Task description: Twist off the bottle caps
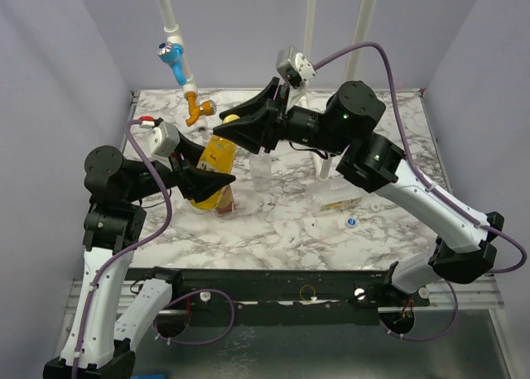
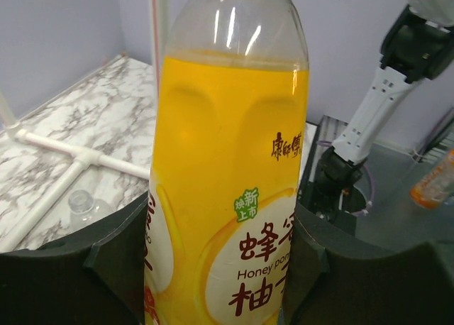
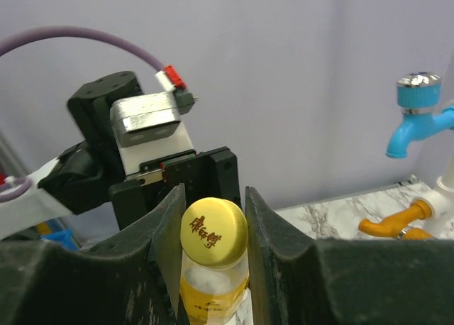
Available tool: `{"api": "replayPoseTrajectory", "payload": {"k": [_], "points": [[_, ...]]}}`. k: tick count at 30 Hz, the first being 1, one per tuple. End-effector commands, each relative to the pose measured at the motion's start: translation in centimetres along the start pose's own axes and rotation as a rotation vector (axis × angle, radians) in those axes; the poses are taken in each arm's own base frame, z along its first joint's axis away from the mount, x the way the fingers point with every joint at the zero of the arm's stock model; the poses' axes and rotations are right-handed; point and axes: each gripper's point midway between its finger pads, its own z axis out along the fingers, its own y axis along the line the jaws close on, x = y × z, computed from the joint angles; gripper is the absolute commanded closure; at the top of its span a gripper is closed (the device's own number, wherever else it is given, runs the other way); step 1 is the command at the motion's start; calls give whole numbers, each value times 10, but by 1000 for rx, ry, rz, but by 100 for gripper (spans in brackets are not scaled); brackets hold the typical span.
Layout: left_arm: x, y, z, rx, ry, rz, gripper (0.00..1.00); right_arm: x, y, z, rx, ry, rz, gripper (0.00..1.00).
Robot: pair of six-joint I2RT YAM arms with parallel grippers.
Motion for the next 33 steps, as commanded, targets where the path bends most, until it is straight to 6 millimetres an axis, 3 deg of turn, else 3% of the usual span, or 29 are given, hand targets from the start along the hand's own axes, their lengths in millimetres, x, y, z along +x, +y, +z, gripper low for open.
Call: {"api": "replayPoseTrajectory", "payload": {"k": [1, 10, 24, 26, 29, 33], "points": [[5, -21, -1, 122, 42, -77, 100, -56, 67, -32, -307, -161, -125, 74], [11, -36, -4, 216, 81, -132, 100, -71, 93, -51, -440, -199, -146, 72], [16, -43, -8, 250, 100, -138, 100, -114, 67, -80, -193, -309, -217, 73], [16, -47, -9, 277, 111, -154, 100, -110, 72, -80, -230, -302, -218, 76], [15, -53, -11, 320, 128, -181, 100, -87, 89, -70, -381, -208, -204, 87], [14, -57, -12, 339, 136, -196, 100, -60, 95, -57, -477, -116, -153, 88]]}}
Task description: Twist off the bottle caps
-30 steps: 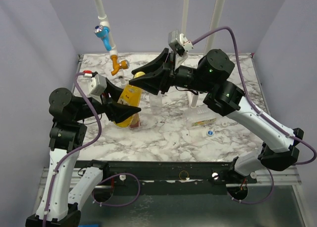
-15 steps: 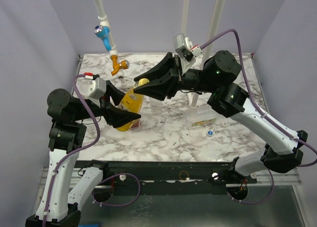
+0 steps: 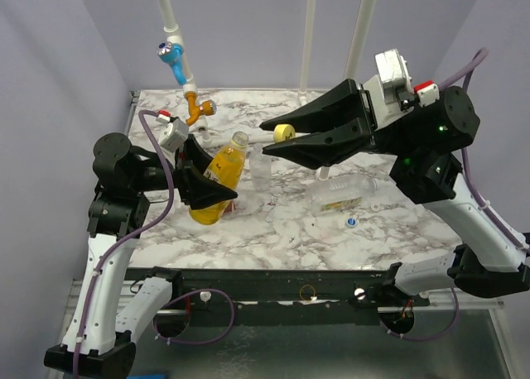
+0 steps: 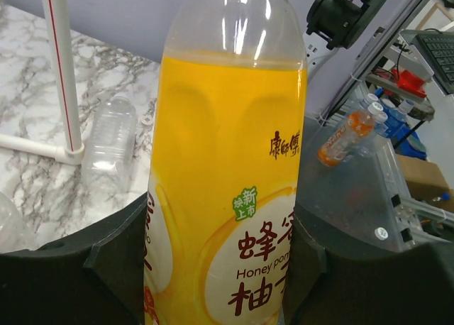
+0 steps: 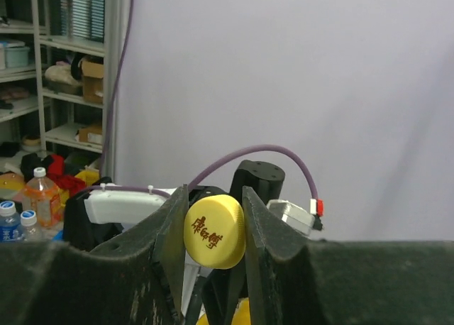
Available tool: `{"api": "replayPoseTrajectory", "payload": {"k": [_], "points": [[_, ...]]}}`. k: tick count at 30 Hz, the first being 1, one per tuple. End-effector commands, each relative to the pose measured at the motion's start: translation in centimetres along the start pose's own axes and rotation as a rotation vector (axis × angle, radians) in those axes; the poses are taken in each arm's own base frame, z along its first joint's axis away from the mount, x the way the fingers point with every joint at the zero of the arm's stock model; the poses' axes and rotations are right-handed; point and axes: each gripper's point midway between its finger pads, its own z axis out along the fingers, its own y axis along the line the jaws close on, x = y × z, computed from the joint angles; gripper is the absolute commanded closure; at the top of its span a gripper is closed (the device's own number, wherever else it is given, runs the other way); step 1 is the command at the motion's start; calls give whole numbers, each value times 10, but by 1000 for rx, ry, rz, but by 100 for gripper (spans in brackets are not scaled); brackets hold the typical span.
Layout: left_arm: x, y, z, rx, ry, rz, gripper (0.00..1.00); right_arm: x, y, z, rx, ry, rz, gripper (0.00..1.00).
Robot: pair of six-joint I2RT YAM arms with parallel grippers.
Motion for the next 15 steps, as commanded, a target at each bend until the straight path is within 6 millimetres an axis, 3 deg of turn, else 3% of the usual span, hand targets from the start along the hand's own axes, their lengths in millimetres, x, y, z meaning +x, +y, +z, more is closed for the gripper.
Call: {"api": "replayPoseTrajectory", "payload": {"k": [1, 5, 9, 12, 15], "points": [[2, -15, -3, 53, 22, -37, 100, 41, 6, 10, -106, 89, 78, 88], [-1, -9, -3, -3, -5, 15, 100, 59, -20, -1, 73, 140, 66, 89], [-4, 0, -5, -84, -38, 111, 100, 102, -56, -37, 365, 268, 102, 91], [-5, 5, -7, -121, -49, 147, 100, 141, -68, -81, 573, 366, 166, 92], [-6, 9, -8, -155, -59, 183, 100, 186, -74, -142, 827, 452, 252, 91]]}}
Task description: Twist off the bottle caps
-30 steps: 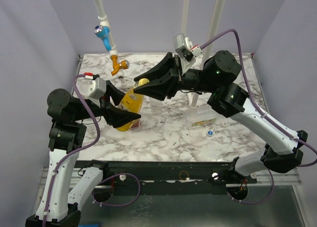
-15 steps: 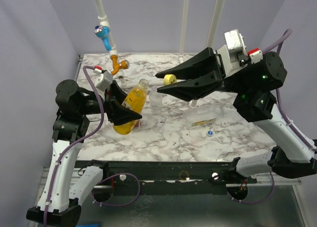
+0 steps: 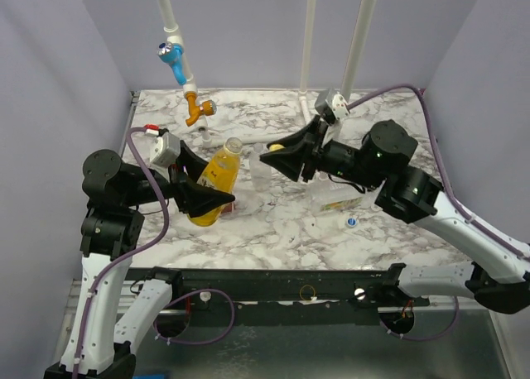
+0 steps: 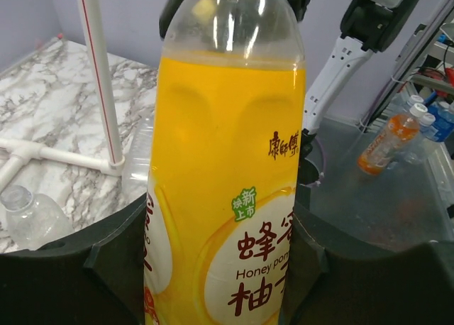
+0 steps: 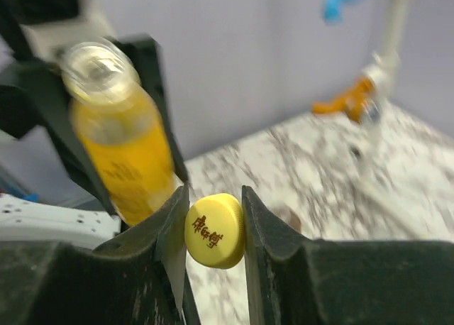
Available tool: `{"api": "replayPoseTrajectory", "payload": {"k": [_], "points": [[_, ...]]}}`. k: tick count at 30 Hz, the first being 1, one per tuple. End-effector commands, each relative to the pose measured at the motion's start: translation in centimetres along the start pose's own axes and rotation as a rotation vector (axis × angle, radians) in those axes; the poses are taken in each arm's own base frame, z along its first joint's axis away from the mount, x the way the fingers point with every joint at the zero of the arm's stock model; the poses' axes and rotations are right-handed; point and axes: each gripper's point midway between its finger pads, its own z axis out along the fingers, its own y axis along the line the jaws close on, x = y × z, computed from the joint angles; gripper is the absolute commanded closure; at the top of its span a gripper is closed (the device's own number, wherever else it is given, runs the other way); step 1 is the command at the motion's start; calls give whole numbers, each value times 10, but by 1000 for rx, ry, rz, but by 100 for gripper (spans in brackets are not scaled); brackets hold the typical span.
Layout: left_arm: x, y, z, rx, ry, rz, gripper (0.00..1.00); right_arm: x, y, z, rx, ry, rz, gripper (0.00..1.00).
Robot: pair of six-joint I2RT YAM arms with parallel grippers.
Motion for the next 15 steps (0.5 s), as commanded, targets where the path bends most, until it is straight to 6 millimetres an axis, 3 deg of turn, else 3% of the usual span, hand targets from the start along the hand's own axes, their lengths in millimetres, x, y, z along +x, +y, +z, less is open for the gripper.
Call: {"api": "replayPoseTrajectory", "payload": {"k": [1, 6, 9, 11, 15], "points": [[-5, 13, -2, -83, -29, 102, 100, 76, -73, -64, 496, 145, 153, 92], [-5, 16, -1, -93, -30, 106, 100, 181, -109, -139, 860, 300, 362, 92], [-7, 16, -1, -91, -30, 102, 100, 253, -114, -172, 990, 411, 480, 92], [-8, 15, -1, -91, -32, 106, 100, 291, -115, -188, 1047, 464, 532, 92], [-10, 13, -2, -93, -36, 107, 100, 336, -126, -219, 1175, 509, 608, 92]]}}
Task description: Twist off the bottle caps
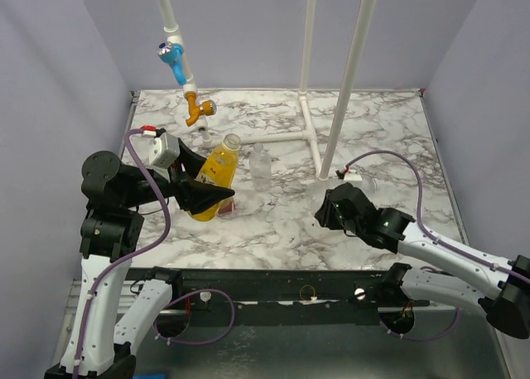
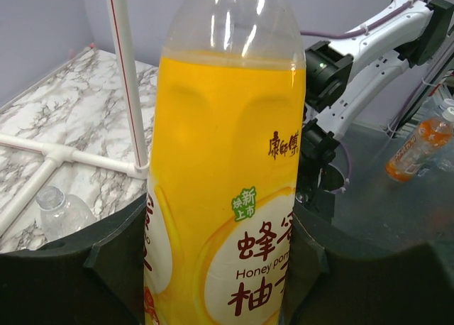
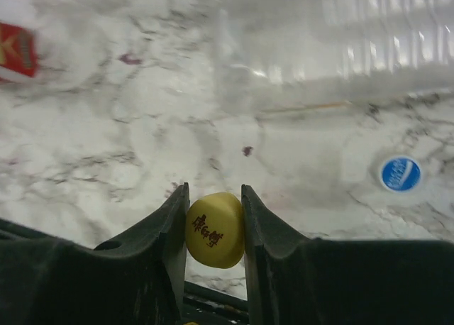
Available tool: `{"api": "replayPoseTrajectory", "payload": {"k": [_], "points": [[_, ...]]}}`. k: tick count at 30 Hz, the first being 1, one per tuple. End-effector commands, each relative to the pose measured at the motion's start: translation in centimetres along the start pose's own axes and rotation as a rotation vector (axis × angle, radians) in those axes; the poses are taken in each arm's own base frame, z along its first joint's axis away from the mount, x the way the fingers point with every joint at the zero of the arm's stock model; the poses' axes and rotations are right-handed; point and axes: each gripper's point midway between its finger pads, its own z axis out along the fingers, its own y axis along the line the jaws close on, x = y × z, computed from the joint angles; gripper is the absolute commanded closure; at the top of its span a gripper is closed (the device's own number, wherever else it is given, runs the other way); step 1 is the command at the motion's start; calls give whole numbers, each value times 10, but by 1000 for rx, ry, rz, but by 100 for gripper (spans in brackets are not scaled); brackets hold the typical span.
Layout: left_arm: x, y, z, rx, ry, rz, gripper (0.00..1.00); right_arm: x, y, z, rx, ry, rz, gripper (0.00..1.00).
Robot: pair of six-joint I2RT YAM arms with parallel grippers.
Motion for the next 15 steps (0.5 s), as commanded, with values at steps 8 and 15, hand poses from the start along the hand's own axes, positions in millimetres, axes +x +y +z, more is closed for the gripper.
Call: {"api": "replayPoseTrajectory", "payload": {"k": [8, 15], "points": [[-7, 2, -1, -29, -16, 23, 100, 52, -80, 25, 273, 7, 305, 86], [-9, 4, 0, -29, -16, 17, 100, 76, -92, 34, 349, 52, 384, 79]]}}
